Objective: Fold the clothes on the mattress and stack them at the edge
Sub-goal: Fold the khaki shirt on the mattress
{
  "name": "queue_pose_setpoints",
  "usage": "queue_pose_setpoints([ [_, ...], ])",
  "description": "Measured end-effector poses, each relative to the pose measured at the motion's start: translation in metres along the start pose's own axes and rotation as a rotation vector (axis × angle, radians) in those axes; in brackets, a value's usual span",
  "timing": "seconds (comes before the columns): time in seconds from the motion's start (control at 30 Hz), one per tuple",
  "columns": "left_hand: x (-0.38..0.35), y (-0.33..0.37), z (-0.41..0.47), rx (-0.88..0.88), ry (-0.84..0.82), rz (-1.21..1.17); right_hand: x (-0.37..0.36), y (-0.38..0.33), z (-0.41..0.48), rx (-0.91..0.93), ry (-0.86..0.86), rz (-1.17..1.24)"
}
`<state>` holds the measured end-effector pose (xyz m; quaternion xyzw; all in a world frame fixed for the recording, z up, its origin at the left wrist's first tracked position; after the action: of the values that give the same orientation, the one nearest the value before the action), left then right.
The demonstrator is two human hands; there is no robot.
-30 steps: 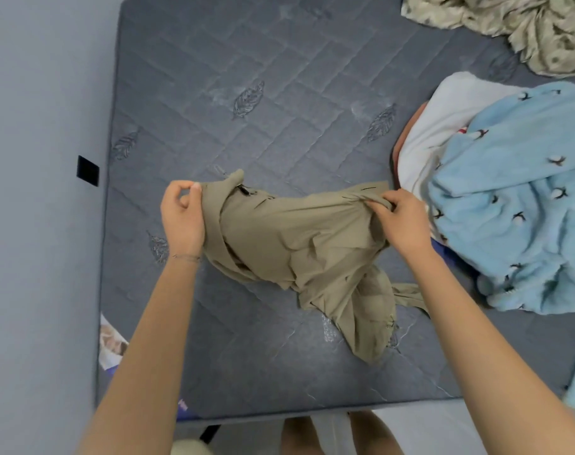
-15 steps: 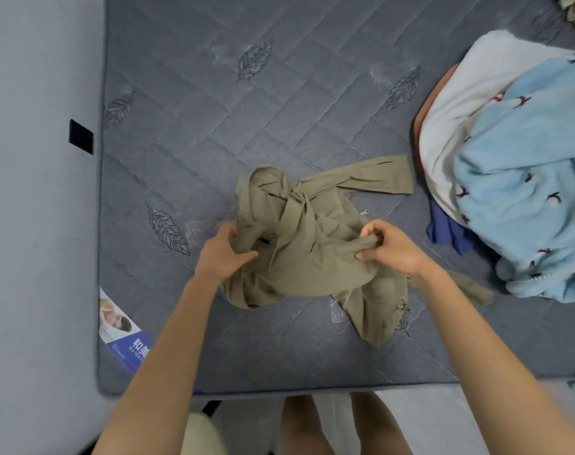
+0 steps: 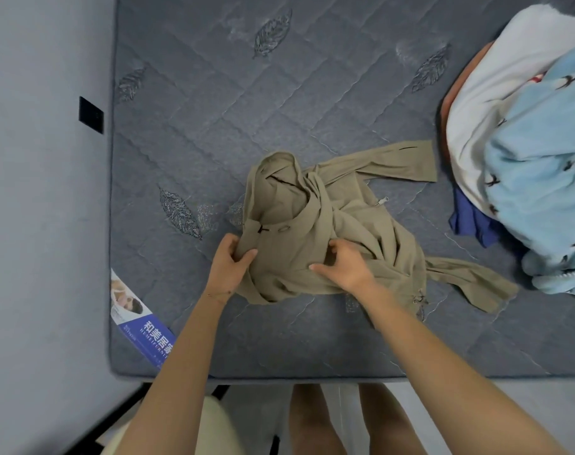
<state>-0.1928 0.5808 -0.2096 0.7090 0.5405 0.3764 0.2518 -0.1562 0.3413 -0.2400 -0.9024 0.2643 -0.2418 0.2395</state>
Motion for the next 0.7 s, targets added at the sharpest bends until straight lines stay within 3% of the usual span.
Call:
queue_pose_setpoints([
  [0.2,0.007,0.016,0.0,-0.099,0.023,-0.101,-0.016,0.004,-0.003,-0.092,0.181,-0.086],
  [0.3,0.006,0.023,0.001,-0.134,0.028,-0.13,-0.022,0.007,0.0,-0.149,0.186,-0.138],
  [0.5,-0.003,0.036,-0.001,-0.188,-0.002,-0.11,-0.024,-0.007,0.004,-0.004,0.271,-0.167],
  [0.63,0.003,0.04,-0.005,-0.191,0.17,-0.053,0.009,0.0,-0.009,0.092,0.438,0.308],
  [0.7,-0.003,0.043,-0.005,-0.195,0.168,-0.111,0.04,0.003,-0.018,0.119,0.543,0.45],
])
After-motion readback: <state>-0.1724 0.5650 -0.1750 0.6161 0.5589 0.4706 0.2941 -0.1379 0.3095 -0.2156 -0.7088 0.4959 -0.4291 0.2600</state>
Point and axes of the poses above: each hand's wrist, its own z-axis towards the middle knuckle, its own x-axis out of the back of the hand, y = z × x, the point moved 7 cm from there along z, towards the middle knuckle, and after that the axes turned 13 degrees about -y, right-handed, at the moved point
